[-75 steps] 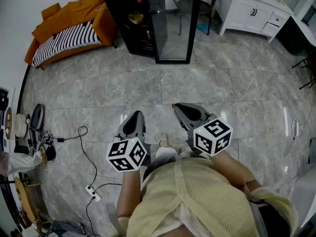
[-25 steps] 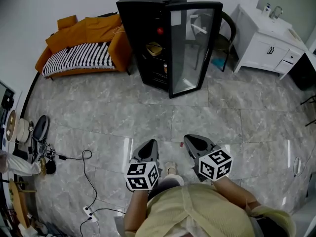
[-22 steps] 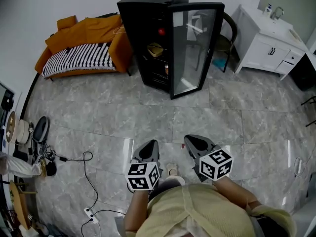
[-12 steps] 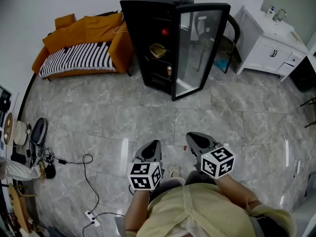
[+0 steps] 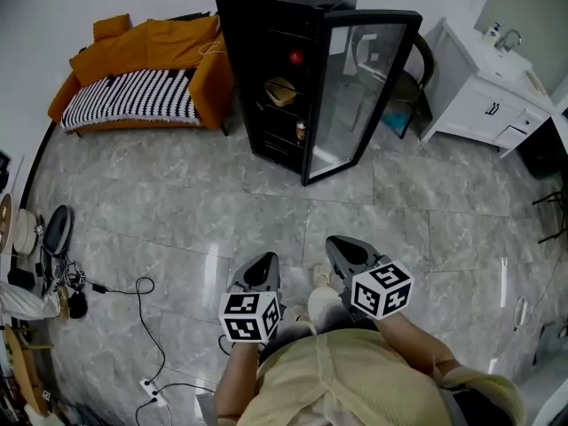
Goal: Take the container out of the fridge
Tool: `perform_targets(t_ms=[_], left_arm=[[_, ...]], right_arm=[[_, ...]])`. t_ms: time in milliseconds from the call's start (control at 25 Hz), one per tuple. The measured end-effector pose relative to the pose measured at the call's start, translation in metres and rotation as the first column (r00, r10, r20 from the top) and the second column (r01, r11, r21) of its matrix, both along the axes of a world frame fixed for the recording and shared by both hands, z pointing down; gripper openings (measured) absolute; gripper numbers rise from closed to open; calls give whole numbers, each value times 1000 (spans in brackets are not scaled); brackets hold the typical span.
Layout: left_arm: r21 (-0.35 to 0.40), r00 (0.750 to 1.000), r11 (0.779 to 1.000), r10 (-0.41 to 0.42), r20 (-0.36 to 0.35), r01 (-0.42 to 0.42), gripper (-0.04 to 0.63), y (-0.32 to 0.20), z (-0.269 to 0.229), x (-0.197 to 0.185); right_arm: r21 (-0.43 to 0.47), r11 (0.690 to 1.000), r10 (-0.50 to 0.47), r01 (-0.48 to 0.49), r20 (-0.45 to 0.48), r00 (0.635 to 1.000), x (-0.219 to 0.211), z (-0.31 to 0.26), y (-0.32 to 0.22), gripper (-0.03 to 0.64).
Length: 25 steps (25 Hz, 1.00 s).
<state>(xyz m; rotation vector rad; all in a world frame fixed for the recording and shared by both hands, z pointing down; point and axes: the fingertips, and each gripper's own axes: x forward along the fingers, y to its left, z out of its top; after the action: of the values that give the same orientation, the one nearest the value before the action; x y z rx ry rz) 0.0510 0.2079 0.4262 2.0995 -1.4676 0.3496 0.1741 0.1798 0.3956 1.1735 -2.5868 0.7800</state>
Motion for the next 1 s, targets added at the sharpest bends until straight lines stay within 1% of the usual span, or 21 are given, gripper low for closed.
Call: perform_targets(t_ms=[160,320,480,680,800,880,1000], left_arm=[[16,999,999,-39,11,39,31,-34,-9,-1],[36,999,998,-43,16,43,31,-68,-14,8],[48,998,997,-62,-4,62,31,-96,-22,17],[46,997,996,-77,4,77,31,-120,-25,22],[27,995,995,-98,11,98,31,-127,-19,19],[-4,994,994,-111,-9,111,29,-132,-16,20],[-48,989,991,-125,-85,121,25,-141,-15,25]], right_arm=[[10,999,-48,48,5,999,-2,-6,-36,29],[15,995,-96,96,4,995,-2,-6,-66,29],[11,990,-144,144,5,990,-5,-7,-89,29],[0,983,-186,186,5,983,-3,-7,-117,29],[3,979,-204,204,3,979,-2,-6,-131,29],[8,976,-219,219,5,976,-1,-7,-139,29],[17,973,-232,232,11,973,-1,-9,-151,29]])
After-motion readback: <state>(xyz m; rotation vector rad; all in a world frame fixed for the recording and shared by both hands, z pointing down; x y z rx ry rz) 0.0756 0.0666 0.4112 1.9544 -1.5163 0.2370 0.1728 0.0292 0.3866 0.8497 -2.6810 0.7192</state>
